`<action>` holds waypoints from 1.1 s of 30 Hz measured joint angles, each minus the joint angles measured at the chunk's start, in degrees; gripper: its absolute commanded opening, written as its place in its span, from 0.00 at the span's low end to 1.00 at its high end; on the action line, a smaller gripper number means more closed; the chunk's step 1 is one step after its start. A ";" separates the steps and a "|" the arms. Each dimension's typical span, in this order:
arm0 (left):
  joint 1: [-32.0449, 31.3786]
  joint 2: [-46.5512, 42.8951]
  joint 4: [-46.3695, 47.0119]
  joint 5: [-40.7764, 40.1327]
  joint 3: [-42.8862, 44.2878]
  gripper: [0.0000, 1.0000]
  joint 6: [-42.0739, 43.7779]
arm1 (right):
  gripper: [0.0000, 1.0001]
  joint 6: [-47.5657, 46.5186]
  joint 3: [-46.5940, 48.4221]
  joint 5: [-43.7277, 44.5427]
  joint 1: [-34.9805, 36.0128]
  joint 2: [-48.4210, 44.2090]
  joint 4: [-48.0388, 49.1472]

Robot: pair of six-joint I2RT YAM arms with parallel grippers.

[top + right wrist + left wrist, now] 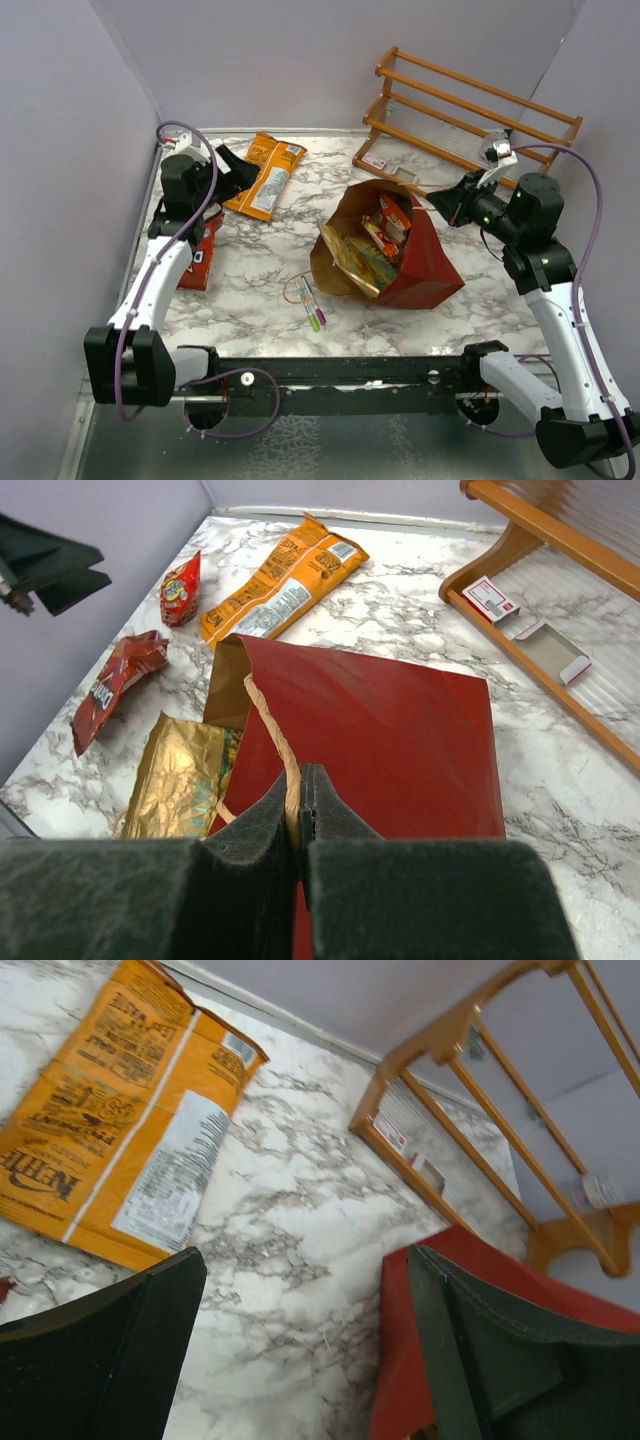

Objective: Take the snacks out of the paper bag
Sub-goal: Place the snack at the center of the board, then take out the snack from the paper bag.

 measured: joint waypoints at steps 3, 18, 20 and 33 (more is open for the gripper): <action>-0.11 -5.20 -0.52 5.33 -3.52 0.86 1.07 | 0.01 0.00 0.00 -0.09 0.00 -0.07 -0.15; -22.93 -21.70 -6.43 6.05 -11.69 0.82 -8.85 | 0.01 0.00 -0.28 -0.11 0.00 -0.33 -0.42; -26.23 -21.90 -8.15 2.19 -11.63 0.82 -12.20 | 0.01 0.02 -0.33 -0.11 0.00 -0.33 -0.44; -48.28 -6.73 -22.88 -20.17 -1.70 0.84 -29.81 | 0.01 0.00 -0.46 -0.11 0.00 -0.33 -0.44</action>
